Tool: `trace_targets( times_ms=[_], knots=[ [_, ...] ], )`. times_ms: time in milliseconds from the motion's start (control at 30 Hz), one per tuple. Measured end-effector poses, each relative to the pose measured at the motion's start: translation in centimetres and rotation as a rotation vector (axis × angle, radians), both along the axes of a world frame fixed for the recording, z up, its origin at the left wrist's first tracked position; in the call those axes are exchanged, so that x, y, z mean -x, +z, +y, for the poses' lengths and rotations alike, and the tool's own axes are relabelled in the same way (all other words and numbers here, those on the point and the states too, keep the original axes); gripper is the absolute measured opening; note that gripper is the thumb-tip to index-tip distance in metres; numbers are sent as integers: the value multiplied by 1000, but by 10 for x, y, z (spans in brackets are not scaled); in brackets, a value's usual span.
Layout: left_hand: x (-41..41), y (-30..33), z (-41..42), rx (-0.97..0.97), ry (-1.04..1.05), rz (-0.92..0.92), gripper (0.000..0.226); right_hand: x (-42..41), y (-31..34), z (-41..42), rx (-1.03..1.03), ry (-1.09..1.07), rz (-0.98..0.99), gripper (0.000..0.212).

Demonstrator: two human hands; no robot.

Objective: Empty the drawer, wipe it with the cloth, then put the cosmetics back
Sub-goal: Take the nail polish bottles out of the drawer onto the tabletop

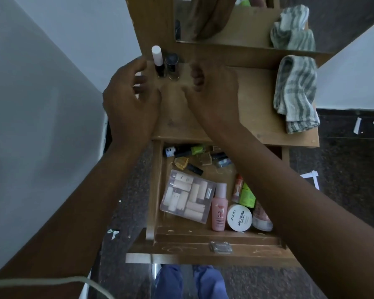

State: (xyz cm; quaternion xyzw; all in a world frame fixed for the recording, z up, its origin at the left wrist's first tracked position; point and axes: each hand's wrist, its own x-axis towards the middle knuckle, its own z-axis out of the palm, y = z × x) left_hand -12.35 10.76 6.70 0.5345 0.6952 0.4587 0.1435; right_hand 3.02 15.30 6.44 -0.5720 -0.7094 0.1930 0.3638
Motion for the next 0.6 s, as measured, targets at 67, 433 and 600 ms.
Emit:
trace_targets(
  times_ms=[67,433,600],
  knots=[
    [-14,8,-27,-44,63,6,32,-22,11,-21,-4,-13,-41,28],
    [-84,-37,-102,286,-535,296,22,-113,-39,-123,415,109,-500,20],
    [-94,-60,-91,384,-549,492,33,-117,-61,-121,378,119,-618,34]
  ],
)
